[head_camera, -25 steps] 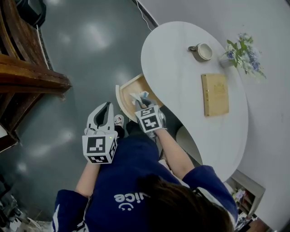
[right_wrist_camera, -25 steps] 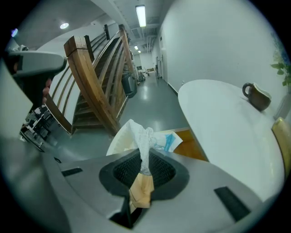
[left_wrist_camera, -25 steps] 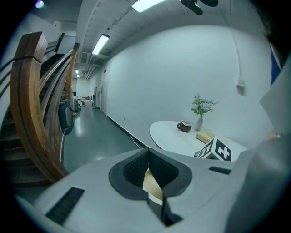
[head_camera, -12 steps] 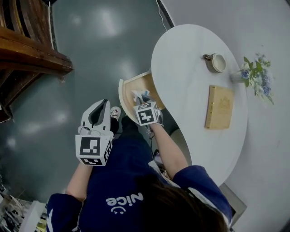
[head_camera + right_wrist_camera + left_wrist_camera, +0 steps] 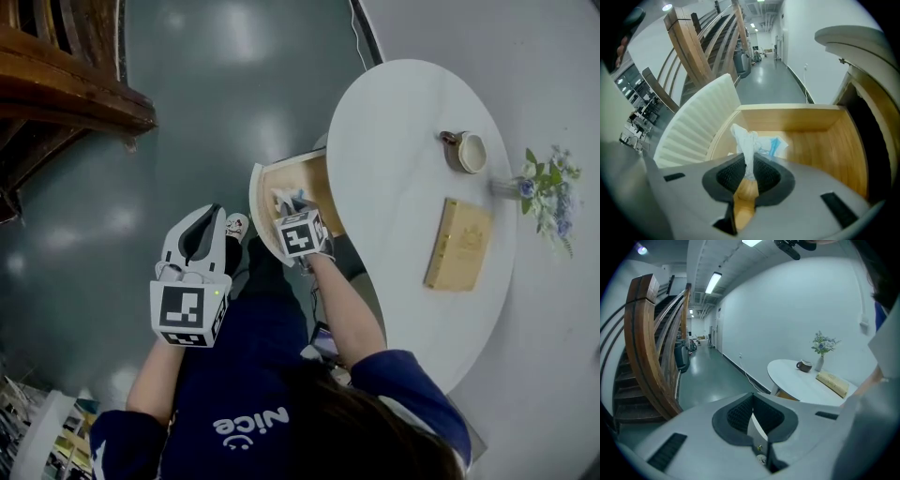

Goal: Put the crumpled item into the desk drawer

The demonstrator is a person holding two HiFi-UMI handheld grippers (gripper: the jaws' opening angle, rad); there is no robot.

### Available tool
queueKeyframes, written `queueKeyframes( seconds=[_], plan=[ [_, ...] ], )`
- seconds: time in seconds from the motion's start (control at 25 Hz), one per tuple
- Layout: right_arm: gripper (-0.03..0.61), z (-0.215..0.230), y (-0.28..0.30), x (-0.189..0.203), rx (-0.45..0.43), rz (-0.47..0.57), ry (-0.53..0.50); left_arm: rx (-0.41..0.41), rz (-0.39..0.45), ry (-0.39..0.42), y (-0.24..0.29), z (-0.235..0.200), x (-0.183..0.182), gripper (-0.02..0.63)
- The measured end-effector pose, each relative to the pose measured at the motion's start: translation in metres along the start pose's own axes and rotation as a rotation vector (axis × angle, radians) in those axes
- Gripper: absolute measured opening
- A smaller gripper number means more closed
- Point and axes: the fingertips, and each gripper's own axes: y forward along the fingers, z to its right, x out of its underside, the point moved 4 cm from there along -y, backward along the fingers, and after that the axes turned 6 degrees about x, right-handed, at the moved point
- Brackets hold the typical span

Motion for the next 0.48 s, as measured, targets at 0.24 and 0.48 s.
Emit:
queueKeyframes(
  seconds=[0.24,0.48],
  plan=[
    [0.058,0.002,0.026,0.000,-0.029,-0.045,-0.025,0.000,-0.022,-0.002,0.012,0.001,0.005,0.003],
    [0.058,0.005,0.041,0.002,-0.043,-0.097,-0.044,-0.025,-0.064,0.005,0.015,-0.002,0.016,0.003]
  ],
)
